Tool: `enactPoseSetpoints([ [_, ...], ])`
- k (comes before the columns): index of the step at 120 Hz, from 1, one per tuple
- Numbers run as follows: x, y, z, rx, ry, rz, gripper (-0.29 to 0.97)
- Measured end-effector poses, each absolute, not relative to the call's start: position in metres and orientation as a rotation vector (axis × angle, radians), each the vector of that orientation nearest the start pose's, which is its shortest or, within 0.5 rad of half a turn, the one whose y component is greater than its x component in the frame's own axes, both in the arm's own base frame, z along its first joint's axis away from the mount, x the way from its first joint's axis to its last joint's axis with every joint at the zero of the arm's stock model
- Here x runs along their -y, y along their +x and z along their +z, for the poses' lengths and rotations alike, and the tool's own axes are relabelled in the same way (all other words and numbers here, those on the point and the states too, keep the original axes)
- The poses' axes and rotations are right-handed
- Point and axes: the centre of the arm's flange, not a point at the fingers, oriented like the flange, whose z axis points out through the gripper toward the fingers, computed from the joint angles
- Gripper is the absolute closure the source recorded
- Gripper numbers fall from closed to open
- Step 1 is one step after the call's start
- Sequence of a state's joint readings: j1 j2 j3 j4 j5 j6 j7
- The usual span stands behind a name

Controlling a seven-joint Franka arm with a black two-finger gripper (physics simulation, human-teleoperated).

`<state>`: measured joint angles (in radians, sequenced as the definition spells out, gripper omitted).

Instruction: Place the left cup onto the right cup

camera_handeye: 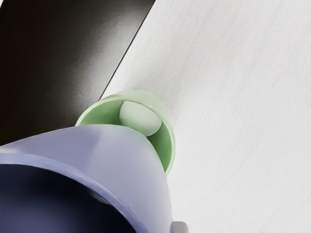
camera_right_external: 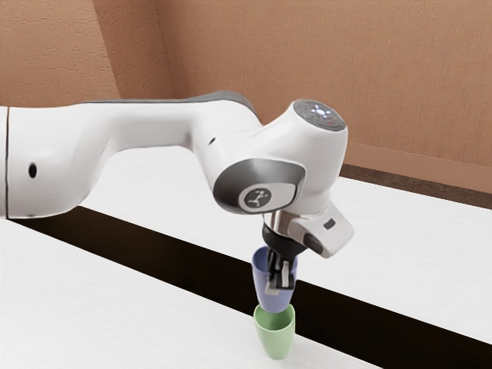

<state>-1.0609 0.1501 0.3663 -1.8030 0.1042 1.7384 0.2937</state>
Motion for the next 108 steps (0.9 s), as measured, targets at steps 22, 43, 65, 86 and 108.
enactPoseSetpoints([
  [22,0.366,0.44,0.442,-1.389,-2.581,0.278,0.78],
  [43,0.363,0.441,0.437,-1.352,-2.596,0.289,0.78],
  [65,0.361,0.442,0.431,-1.323,-2.602,0.302,0.78],
  [86,0.361,0.446,0.425,-1.311,-2.588,0.302,0.78],
  [108,0.362,0.455,0.421,-1.317,-2.551,0.286,0.78],
])
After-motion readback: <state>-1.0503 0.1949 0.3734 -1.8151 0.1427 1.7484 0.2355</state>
